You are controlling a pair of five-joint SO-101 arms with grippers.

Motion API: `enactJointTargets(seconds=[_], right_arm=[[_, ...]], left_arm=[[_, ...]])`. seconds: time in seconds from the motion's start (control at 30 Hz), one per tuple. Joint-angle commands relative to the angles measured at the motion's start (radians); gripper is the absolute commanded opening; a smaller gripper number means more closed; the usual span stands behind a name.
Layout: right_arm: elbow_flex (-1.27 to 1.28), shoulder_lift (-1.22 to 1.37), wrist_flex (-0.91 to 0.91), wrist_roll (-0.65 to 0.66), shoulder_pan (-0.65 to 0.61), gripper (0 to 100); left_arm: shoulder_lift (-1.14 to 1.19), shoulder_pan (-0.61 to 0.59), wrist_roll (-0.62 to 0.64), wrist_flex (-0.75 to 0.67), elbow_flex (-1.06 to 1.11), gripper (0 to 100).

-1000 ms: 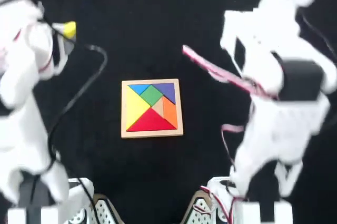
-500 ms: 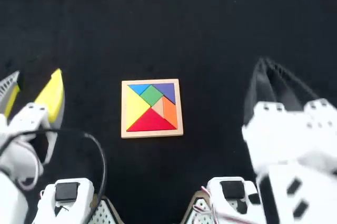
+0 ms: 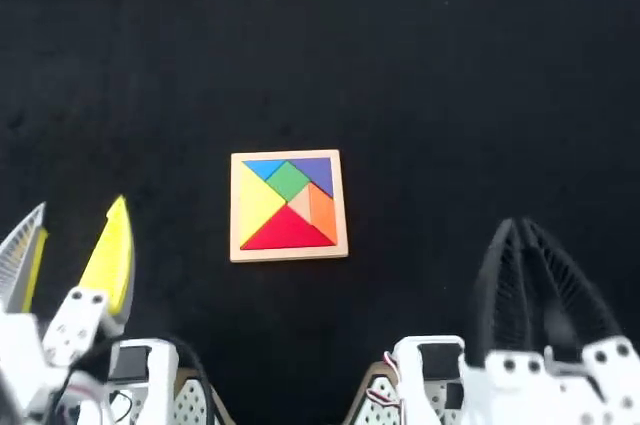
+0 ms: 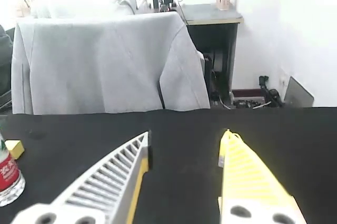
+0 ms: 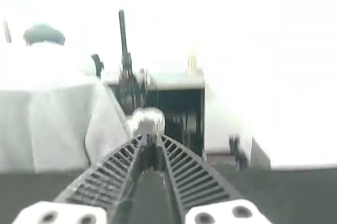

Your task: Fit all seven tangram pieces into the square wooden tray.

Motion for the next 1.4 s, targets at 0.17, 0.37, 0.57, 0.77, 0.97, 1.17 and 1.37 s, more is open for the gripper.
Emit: enactJointTargets(seconds=[0.17,0.37,0.57,0.77,0.97,1.17,1.37], right_arm=[[0.621,-0.414,-0.422,0.015,-0.006,1.6],[0.823,-0.400,-0.465,0.015,-0.006,1.6],[1.009,-0.406,-0.511,0.012,-0.006,1.6],[1.296,-0.406,-0.614,0.014,-0.006,1.6],[1.638,-0.406,-0.801,0.014,0.012,1.6],[1.638,-0.403,-0.779,0.008,0.123,1.6],[1.638,-0.404,-0.474,0.008,0.124,1.6]], left_arm=[[-0.204,-0.010,0.003,-0.356,0.619,22],[-0.244,-0.010,-0.018,-0.494,0.860,22],[-0.245,-0.008,-0.052,-0.436,1.021,22],[-0.245,-0.010,-0.052,-0.562,1.262,22],[-0.245,-0.039,-0.051,-0.686,1.472,22],[-0.236,-0.036,-0.051,-0.680,1.537,22],[-0.244,-0.042,-0.051,-0.571,1.537,22]])
